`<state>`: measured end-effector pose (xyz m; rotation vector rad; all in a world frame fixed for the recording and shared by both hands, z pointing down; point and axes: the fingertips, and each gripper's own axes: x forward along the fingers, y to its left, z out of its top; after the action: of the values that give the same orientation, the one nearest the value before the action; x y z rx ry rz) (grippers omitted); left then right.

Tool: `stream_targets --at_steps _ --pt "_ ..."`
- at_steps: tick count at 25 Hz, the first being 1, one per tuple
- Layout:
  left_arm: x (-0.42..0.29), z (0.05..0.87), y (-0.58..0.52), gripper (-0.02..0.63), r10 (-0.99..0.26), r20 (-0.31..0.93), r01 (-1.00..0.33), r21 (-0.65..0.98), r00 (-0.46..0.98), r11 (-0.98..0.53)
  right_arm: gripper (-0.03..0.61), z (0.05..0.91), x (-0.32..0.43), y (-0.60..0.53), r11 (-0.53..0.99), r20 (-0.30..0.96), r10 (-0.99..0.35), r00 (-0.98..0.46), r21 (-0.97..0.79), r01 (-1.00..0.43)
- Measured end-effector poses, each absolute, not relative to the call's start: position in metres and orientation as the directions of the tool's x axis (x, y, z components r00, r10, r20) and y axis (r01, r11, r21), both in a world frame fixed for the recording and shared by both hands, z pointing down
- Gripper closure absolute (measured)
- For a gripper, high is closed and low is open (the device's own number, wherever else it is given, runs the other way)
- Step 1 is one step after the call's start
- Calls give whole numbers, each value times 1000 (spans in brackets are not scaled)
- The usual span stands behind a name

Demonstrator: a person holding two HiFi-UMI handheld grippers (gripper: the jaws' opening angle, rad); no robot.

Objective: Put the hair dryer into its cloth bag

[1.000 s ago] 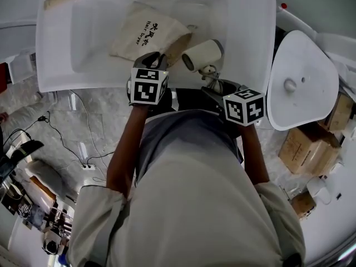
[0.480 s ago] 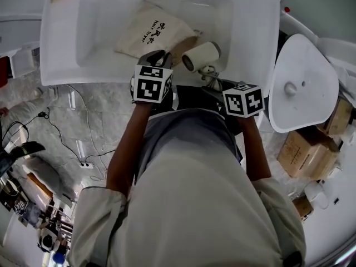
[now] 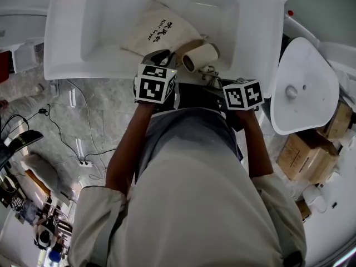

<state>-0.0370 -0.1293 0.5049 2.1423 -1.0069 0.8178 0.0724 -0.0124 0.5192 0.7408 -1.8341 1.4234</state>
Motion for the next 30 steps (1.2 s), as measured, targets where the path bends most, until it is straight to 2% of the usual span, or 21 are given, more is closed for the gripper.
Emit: stream_targets --at_steps 10,17,30 --pt "-37 499 -123 541 -449 727 -805 241 520 -542 342 519 52 -11 207 771 35 -636 -628 -750" --pt "-37 497 -122 541 -450 720 -805 255 528 -535 342 521 40 -16 115 708 79 -702 -706 -699" --pt "-36 498 -124 541 -452 719 -809 263 528 -526 342 524 40 -23 121 693 153 -705 -721 -683"
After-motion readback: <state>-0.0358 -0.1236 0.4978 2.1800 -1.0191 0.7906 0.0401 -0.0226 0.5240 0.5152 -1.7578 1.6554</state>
